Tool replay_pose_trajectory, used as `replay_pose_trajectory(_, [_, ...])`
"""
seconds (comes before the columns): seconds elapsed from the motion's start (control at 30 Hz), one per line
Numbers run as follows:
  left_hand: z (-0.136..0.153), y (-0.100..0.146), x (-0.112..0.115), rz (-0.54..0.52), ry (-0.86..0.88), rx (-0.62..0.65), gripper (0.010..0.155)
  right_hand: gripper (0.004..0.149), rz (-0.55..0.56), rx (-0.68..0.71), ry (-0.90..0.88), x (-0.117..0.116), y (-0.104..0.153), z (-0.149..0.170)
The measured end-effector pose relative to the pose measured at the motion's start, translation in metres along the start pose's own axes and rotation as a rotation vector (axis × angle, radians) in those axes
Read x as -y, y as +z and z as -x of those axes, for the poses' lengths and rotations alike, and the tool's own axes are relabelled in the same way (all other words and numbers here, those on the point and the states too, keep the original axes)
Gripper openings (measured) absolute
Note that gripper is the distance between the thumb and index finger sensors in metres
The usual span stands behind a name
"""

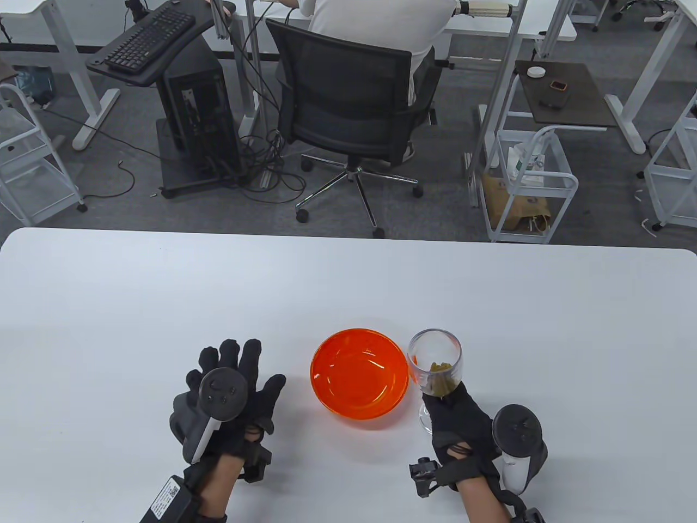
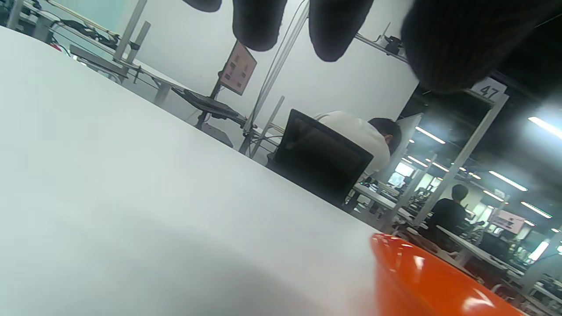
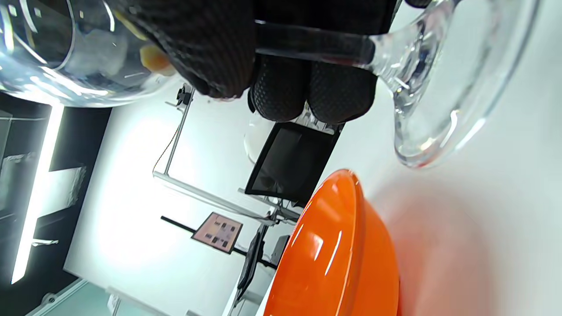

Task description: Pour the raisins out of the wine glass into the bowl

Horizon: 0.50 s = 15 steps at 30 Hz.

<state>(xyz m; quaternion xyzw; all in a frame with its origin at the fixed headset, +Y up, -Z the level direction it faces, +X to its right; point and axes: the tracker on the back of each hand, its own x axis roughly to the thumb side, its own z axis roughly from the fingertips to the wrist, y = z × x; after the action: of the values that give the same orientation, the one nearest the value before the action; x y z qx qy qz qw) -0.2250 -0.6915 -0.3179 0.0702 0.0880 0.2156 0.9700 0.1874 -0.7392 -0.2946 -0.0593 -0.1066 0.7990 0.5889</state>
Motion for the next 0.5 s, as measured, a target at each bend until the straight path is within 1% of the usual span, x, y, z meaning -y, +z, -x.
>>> replay_pose_trajectory(0.23, [0.024,-0.014,0.006,0.001,-0.108,-0.083,0.08,0.048,0.097,-0.015,0.076,0.017,-0.011,0.003])
replay_pose_trajectory(0.37, [0.027,-0.017,0.008,0.014,-0.133,-0.103,0.079,0.049,0.127,-0.037,0.103,0.022,-0.017,-0.002])
replay_pose_trajectory(0.5, [0.027,-0.017,0.01,0.018,-0.14,-0.101,0.078,0.049,0.184,-0.026,0.132,0.025,-0.024,-0.01])
